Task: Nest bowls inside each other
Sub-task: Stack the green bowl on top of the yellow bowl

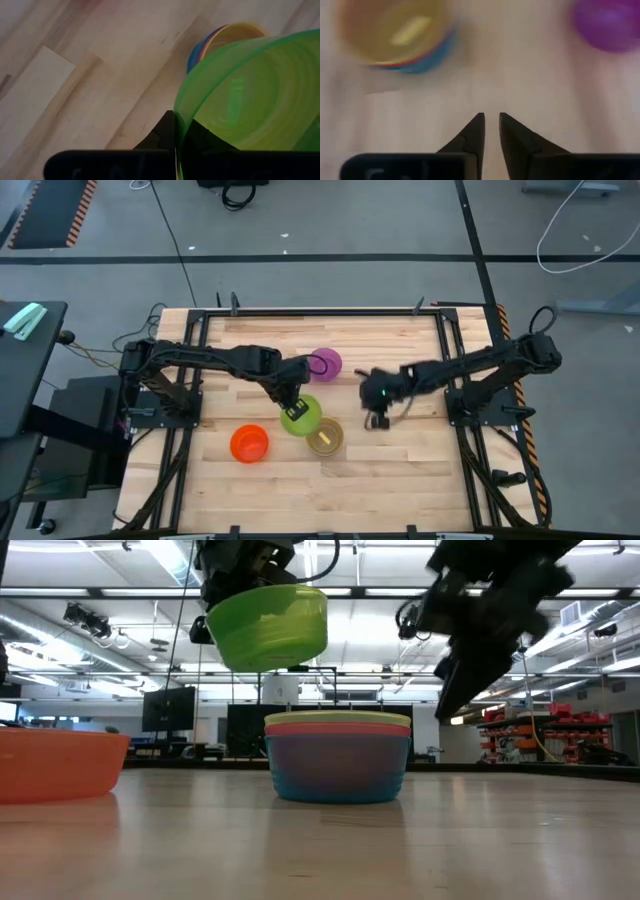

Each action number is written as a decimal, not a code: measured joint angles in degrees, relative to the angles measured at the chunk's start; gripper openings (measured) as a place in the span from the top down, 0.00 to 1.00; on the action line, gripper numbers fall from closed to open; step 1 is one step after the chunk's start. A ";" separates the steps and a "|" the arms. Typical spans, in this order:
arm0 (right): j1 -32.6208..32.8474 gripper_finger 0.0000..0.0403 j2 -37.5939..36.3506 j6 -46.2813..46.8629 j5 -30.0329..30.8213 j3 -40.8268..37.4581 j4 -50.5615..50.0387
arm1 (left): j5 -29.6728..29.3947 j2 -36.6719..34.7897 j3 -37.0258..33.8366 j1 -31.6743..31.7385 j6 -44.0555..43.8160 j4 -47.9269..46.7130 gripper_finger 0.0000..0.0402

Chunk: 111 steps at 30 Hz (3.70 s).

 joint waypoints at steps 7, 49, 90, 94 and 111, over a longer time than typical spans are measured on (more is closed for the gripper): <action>13.29 0.98 4.82 5.10 2.65 0.00 12.52 | -0.04 0.02 0.00 -0.06 0.39 -0.35 0.98; 9.83 1.00 24.71 -7.16 10.59 22.49 -2.86 | -1.81 1.85 -0.02 2.75 0.13 -3.28 0.98; -6.51 1.00 -6.02 -5.47 15.97 22.40 -29.02 | 7.57 21.46 12.92 8.35 9.16 -5.18 0.98; -6.14 1.00 -8.42 -4.97 15.95 22.40 -28.88 | 7.63 22.10 13.00 8.33 9.14 -4.95 0.97; -6.19 0.99 -4.54 -5.09 15.85 22.43 -29.07 | 8.63 22.80 12.90 8.33 9.17 -3.78 0.76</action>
